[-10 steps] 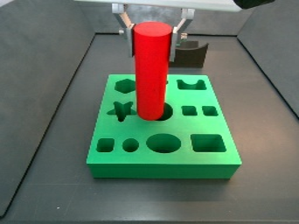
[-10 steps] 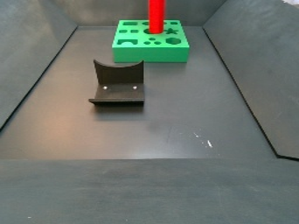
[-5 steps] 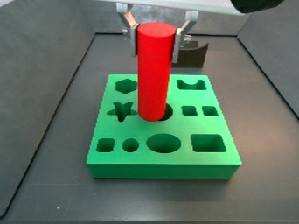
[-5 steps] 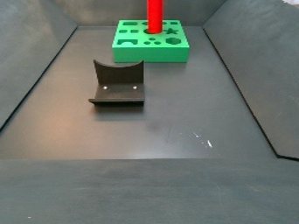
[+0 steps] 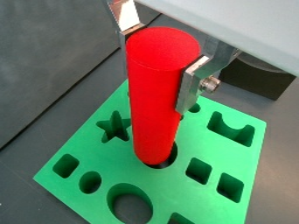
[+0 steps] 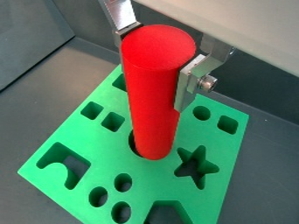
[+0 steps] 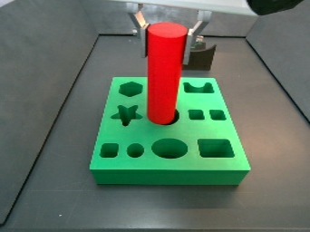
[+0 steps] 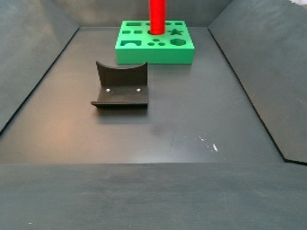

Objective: Insert the round object.

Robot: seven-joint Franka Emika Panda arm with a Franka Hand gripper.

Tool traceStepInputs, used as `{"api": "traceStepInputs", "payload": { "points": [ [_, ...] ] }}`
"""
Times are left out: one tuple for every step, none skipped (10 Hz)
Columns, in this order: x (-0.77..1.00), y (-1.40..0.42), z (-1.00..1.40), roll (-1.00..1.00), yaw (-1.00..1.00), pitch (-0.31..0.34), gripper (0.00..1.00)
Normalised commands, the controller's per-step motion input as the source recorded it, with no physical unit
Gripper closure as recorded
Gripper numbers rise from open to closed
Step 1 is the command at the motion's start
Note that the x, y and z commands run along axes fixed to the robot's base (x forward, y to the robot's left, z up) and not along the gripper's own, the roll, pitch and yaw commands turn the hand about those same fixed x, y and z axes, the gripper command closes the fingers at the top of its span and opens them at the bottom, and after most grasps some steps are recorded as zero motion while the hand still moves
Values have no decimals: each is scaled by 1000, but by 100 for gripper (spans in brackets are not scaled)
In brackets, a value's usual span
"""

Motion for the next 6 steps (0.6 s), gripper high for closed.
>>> {"api": "traceStepInputs", "payload": {
  "points": [
    [697,-29,-617,20,0,90,100],
    [611,-26,-629,30,0,76,100],
    [463,-9,-597,29,0,47,100],
    [340,-14,-557,36,0,27,100],
    [254,-26,-509,67,0,7,100],
    [137,-14,-486,74,0,0,100]
  ]
}}
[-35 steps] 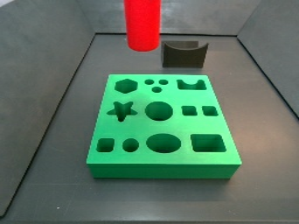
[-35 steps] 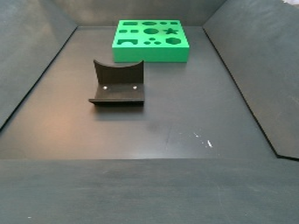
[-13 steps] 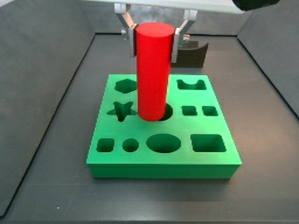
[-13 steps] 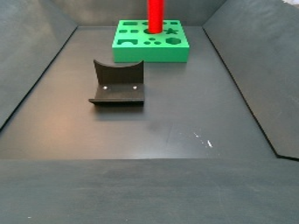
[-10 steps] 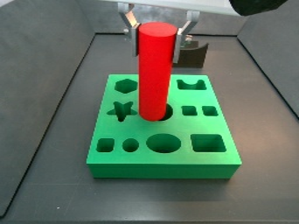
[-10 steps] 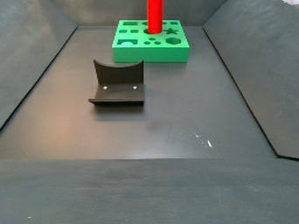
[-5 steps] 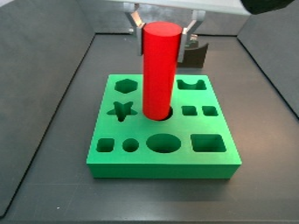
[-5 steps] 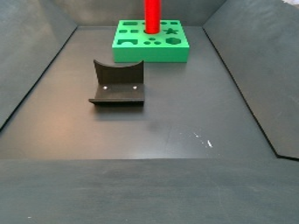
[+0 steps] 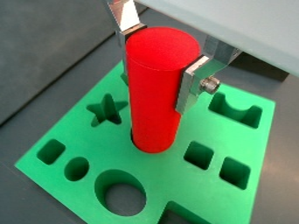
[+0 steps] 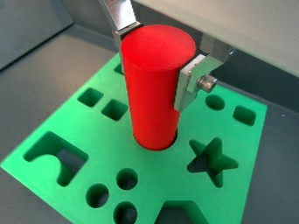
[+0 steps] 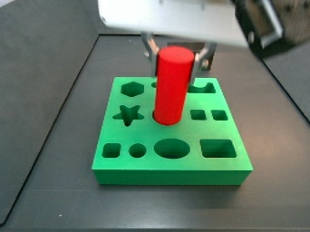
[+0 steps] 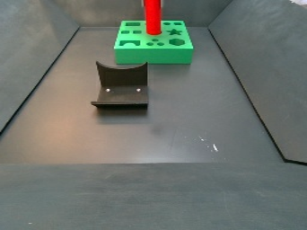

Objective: Insert the round object.

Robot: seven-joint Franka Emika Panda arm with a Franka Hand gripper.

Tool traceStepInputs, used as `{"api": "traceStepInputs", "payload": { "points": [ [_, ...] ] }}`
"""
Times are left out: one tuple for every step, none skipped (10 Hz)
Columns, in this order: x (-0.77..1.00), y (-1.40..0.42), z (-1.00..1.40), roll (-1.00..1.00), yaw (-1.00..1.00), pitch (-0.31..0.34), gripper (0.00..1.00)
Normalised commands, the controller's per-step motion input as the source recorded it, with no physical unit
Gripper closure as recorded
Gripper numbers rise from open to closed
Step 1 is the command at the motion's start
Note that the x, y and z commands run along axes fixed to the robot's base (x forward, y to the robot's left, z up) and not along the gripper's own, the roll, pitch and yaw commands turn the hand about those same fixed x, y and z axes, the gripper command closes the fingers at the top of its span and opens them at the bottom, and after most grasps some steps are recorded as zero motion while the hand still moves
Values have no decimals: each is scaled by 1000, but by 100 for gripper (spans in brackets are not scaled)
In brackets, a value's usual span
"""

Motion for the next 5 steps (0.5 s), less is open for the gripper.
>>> {"api": "traceStepInputs", "payload": {
  "points": [
    [80,-9,-366,63,0,0,100],
    [0,0,-174,11,0,0,100],
    [0,0,-63,0,0,-59,100],
    [0,6,0,-14,0,0,100],
    [0,0,0,0,0,0,100]
  ]
}}
